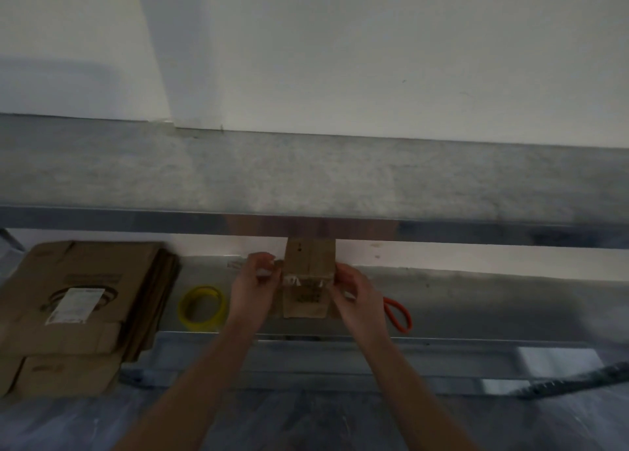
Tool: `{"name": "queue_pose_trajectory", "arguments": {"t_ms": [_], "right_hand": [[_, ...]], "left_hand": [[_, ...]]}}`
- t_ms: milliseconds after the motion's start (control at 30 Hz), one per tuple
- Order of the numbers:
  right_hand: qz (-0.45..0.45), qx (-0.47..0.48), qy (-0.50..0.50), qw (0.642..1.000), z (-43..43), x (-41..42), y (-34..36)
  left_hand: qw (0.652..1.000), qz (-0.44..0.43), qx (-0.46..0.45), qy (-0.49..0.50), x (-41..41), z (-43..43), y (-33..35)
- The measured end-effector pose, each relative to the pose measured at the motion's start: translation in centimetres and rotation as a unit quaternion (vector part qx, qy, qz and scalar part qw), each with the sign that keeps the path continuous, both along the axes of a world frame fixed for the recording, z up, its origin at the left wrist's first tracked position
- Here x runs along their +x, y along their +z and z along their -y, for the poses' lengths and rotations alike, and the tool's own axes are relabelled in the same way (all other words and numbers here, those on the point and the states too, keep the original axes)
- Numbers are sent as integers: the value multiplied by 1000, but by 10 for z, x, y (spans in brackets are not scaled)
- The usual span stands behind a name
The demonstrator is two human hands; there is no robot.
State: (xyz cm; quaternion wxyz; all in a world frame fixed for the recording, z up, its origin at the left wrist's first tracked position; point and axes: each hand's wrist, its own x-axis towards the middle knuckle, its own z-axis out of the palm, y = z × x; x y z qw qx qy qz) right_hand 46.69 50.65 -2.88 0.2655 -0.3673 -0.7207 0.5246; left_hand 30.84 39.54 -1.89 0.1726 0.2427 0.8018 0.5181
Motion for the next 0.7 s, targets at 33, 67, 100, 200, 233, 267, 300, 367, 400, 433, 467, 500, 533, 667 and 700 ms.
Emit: {"name": "queue_pose_trajectory", "arguments": {"t_ms": [33,67,100,200,233,267,300,367,400,433,467,500,533,667,700], "right_hand": [[4,5,-4,1000,-1,-1,-1],[5,9,-8,1000,-2,-2,-2],[2,11,-10,1000,-2,-2,-2],[-29,20,-12,999,-1,-2,-5],[-33,29,-11,999,0,-1,-5],[-34,35,-9,999,0,-1,-4],[-33,38,-6,999,0,-1,-4],[-31,46,-5,998,0,-3,-3],[-27,53,-7,998,-1,-5,-3],[-18,59,-8,998,-1,-7,-3],[-3,67,-7,998,-2,-9,-3],[13,77,-6,997,-2,-11,-4],[26,87,-8,996,-2,-13,-5],[38,126,-33,991,2,-16,-10],[44,132,-38,990,3,-16,-12]], "left_hand": [[1000,-22,-16,5,-1,-3,1],[998,-48,-34,4,-2,-4,2],[996,-77,-50,-5,-3,-4,2],[991,-113,-51,-44,0,1,0],[991,-119,-42,-53,3,4,0],[990,-125,-32,-61,6,8,-1],[989,-130,-20,-73,8,10,-1],[987,-127,-6,-102,9,13,-1],[986,-121,-4,-112,7,13,-1],[986,-116,-3,-119,4,12,-3],[985,-119,-3,-123,-1,11,-4],[983,-130,-8,-127,-5,9,-5],[980,-145,-15,-133,-9,8,-6],[963,-213,-37,-164,-10,1,-10],[959,-224,-42,-168,-8,0,-11]]}}
